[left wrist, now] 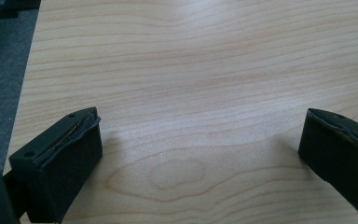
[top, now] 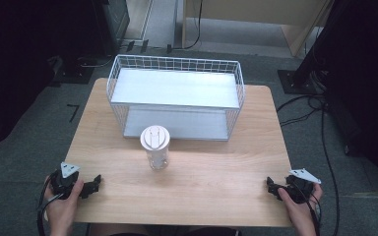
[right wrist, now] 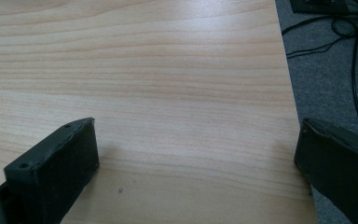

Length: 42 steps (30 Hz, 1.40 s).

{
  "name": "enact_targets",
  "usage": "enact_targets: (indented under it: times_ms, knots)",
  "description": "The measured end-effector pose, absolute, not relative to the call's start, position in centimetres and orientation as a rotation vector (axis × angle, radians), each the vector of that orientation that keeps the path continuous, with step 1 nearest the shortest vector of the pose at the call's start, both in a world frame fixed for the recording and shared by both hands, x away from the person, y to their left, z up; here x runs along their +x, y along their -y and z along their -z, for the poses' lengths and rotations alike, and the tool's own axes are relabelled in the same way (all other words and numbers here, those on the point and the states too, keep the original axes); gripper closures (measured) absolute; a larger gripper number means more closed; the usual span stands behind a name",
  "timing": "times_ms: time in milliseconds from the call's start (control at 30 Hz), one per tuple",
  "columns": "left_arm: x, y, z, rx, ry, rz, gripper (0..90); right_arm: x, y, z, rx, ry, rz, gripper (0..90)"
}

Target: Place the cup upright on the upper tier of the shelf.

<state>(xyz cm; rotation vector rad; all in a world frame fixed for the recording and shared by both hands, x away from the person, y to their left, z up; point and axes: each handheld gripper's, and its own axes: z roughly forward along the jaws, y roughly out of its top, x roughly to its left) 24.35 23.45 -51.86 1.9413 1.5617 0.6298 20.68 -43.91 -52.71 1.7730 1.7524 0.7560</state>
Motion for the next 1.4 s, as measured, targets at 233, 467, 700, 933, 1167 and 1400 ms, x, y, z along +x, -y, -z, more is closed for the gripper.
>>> enact_targets:
  times_ms: [233, 467, 700, 933, 1167, 1400]
  knots:
    - [24.1, -23.9, 51.8, 1.926, -1.563, -0.613, 0.0, 20.8, 44.0, 52.7, 1.762, -1.77, -0.763, 0.0]
    - [24.1, -23.2, 51.5, 1.896, -1.512, -0.6, 0.0, 20.8, 44.0, 52.7, 1.753, -1.781, -0.77, 0.0]
    - [24.7, -21.0, 51.4, 1.903, -1.422, -0.541, 0.0, 20.9, 44.0, 52.7, 1.749, -1.788, -0.773, 0.0]
    - [25.1, -18.6, 50.4, 1.904, -1.374, -0.531, 0.0, 20.8, 44.0, 52.7, 1.746, -1.794, -0.775, 0.0]
    - [25.1, -17.0, 49.5, 1.913, -1.336, -0.504, 0.0, 20.8, 44.0, 52.7, 1.748, -1.794, -0.775, 0.0]
    - [25.4, -15.1, 49.8, 1.939, -1.252, -0.459, 0.0, 20.7, 44.0, 52.7, 1.737, -1.8, -0.776, 0.0]
